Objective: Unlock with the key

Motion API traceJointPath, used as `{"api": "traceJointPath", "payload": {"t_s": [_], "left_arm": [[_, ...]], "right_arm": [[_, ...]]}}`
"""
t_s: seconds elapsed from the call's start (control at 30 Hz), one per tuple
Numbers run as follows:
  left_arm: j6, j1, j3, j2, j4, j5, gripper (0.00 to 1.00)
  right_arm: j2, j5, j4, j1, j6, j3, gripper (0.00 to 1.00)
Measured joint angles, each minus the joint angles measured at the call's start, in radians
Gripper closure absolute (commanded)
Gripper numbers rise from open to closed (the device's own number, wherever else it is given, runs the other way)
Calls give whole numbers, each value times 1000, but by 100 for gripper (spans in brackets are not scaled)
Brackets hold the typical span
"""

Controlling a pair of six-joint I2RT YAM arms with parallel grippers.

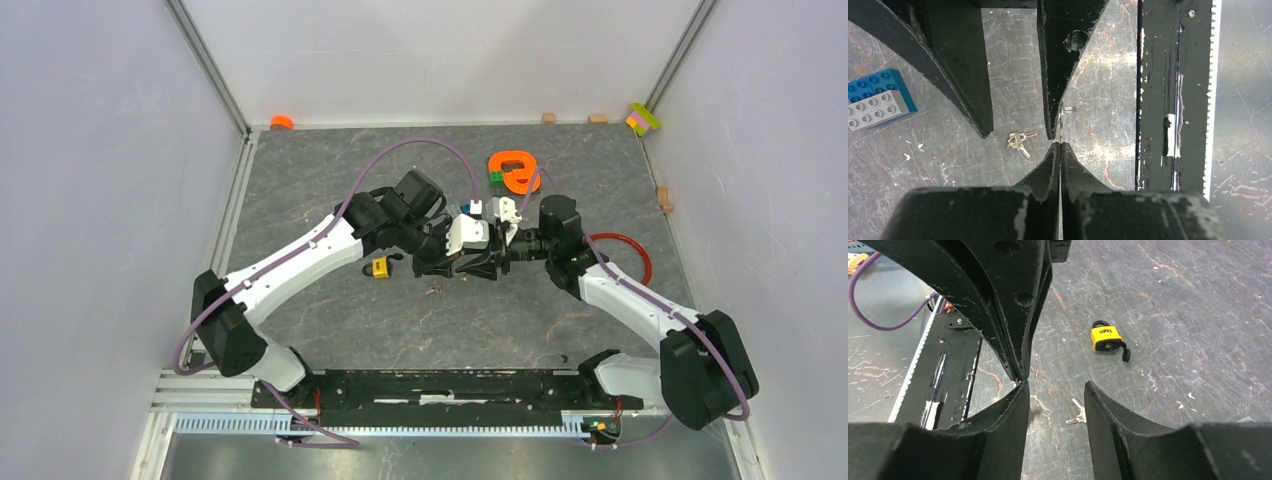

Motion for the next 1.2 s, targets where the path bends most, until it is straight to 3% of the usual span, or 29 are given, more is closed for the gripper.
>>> {"api": "traceJointPath", "payload": {"t_s": [0.4, 0.67, 1.2], "left_arm": [[0, -4, -18, 0, 1, -35, 98], [0, -4, -55, -25, 29, -71, 98], [-28, -4, -55, -36, 76, -116, 98]], "right_arm": [[-9, 84, -180, -16, -121, 133, 50], [-34, 52, -277, -24, -194, 136, 54], [-37, -9, -272, 3, -183, 68, 66]]}}
